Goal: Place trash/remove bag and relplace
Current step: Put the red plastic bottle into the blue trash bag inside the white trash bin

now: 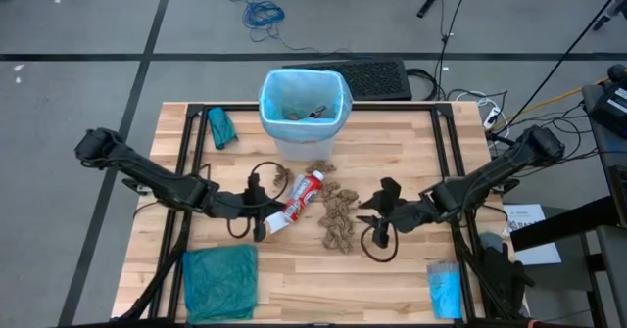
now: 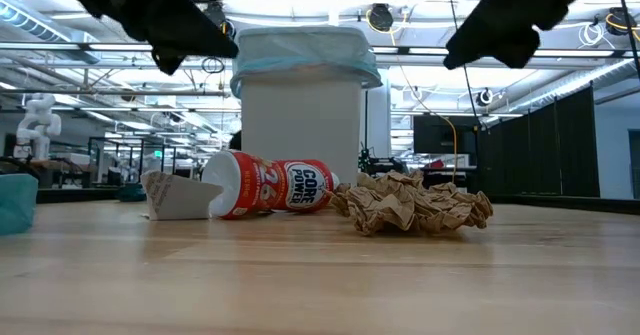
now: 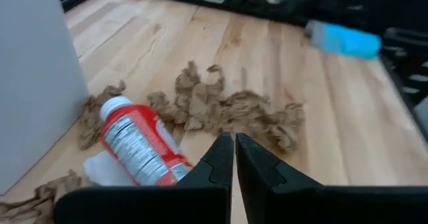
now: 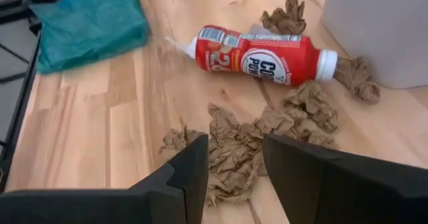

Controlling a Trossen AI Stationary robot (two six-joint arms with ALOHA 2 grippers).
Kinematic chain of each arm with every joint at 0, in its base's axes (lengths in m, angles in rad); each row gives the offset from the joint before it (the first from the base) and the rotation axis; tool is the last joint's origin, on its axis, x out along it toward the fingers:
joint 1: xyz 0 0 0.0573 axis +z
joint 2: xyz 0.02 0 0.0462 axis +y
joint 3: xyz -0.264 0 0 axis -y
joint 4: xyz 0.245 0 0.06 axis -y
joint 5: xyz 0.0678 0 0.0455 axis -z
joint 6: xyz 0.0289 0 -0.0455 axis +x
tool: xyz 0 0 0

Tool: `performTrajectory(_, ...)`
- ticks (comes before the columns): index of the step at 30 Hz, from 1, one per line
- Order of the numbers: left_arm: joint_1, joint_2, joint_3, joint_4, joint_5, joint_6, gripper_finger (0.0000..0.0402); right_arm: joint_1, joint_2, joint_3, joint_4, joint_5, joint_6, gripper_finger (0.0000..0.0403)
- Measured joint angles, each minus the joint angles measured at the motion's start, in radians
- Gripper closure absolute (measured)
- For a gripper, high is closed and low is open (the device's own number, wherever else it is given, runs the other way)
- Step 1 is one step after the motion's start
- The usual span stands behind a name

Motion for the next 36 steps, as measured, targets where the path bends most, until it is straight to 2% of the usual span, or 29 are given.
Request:
performTrajectory(9,0.081,0.086,0.100,0.003,0.003,0.078,0.0384,0.074,0.000,-0.013,0.090,0.121,-0.036,0.0268)
performTrajectory(17,0.143,0.167,0.134,0.003,0.004,0.027,0.0384,0.155,0.000,-0.013,0.087,0.259,-0.033,0.0268)
performTrajectory(28,0.143,0.379,0.134,0.002,0.015,-0.021,0.0384,0.204,0.000,-0.013,0.051,0.287,0.006,0.0268)
performTrajectory(36,0.118,0.410,0.134,-0.019,0.069,-0.075,0.0384,0.203,0.000,-0.013,0.051,0.289,0.006,0.0268)
